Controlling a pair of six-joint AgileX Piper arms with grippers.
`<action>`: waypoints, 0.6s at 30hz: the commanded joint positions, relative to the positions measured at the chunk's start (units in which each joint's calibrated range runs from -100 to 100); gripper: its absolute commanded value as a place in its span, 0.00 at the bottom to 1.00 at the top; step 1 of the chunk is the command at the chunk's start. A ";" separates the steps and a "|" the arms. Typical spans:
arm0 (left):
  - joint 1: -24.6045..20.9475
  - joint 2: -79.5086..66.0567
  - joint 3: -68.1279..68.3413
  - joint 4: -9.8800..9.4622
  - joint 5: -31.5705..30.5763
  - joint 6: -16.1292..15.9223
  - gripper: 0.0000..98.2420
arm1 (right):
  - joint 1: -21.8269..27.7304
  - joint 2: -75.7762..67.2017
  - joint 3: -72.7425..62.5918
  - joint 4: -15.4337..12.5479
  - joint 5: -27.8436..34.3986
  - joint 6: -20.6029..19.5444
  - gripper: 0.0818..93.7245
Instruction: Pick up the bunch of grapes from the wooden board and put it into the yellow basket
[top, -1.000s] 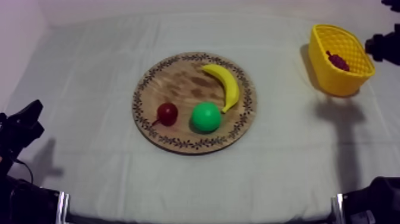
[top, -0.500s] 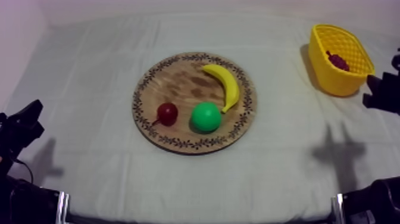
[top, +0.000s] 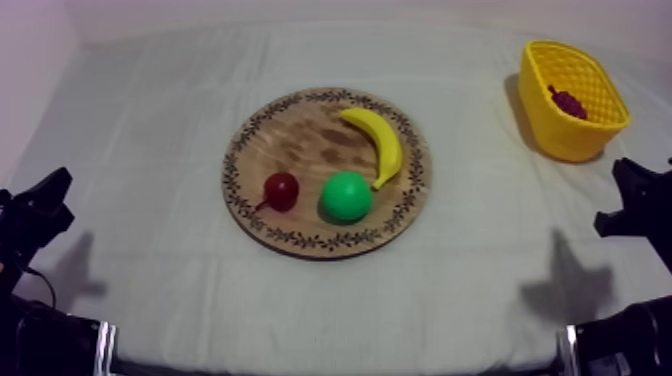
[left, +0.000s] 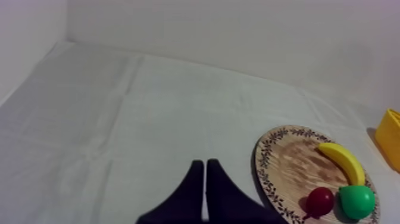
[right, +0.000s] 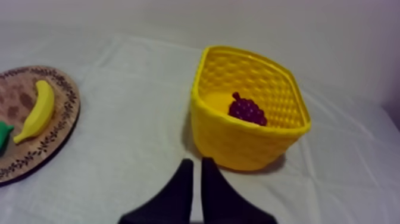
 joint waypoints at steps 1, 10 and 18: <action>-0.03 0.00 -0.03 0.02 0.01 0.00 0.00 | -0.14 -3.02 0.06 -2.13 2.25 0.59 0.01; -0.03 0.00 -0.03 0.02 0.01 0.00 0.00 | -1.03 -5.64 0.18 -1.14 12.24 -4.35 0.03; -0.03 0.00 -0.03 0.02 0.01 0.00 0.00 | -1.37 -5.74 0.19 -0.32 14.15 1.28 0.01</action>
